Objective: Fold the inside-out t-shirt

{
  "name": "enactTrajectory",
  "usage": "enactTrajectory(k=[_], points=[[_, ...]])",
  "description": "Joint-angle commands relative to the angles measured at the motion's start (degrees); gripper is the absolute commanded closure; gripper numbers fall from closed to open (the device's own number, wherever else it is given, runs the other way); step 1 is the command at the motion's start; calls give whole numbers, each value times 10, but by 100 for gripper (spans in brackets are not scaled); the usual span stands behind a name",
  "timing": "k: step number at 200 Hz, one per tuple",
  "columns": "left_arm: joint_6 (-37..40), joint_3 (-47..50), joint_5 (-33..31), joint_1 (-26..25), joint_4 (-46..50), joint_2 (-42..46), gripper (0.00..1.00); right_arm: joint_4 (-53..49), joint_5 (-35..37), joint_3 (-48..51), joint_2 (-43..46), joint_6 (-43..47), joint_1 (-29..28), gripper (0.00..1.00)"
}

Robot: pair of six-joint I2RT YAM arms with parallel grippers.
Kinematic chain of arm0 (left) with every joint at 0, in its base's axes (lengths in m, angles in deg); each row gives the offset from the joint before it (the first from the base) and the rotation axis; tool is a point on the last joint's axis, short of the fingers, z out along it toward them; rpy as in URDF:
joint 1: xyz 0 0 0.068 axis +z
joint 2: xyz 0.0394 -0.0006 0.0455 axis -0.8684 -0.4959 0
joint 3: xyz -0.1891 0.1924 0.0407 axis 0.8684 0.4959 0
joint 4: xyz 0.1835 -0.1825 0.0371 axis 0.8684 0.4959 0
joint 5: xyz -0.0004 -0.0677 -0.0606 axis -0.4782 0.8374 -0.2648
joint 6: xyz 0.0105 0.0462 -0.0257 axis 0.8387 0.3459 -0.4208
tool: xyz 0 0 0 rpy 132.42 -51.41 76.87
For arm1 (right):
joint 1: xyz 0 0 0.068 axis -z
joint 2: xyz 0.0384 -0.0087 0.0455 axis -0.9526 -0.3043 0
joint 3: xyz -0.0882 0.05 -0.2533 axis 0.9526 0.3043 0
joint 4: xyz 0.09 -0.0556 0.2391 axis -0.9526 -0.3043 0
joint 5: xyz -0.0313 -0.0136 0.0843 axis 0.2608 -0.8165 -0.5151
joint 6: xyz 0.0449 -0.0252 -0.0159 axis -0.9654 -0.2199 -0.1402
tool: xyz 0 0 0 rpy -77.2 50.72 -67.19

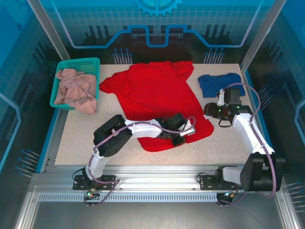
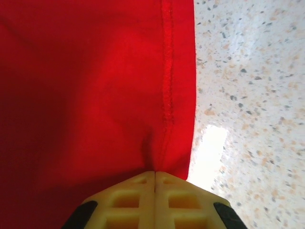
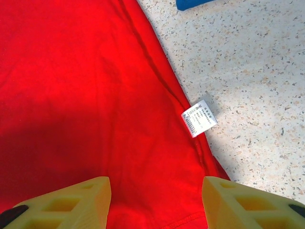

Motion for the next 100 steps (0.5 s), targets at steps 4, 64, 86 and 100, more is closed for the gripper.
enactTrajectory(k=[4,64,86,100], points=[[-115,52,108,53,-83,88,100,-6,-24,7,20,-7,0,46],[-414,174,180,166,-278,184,100,43,-96,72,97,33,-74,48],[-464,186,210,195,-299,188,100,83,-119,106,111,48,-124,49],[-477,185,226,202,-302,190,100,127,-115,128,110,52,-158,48]])
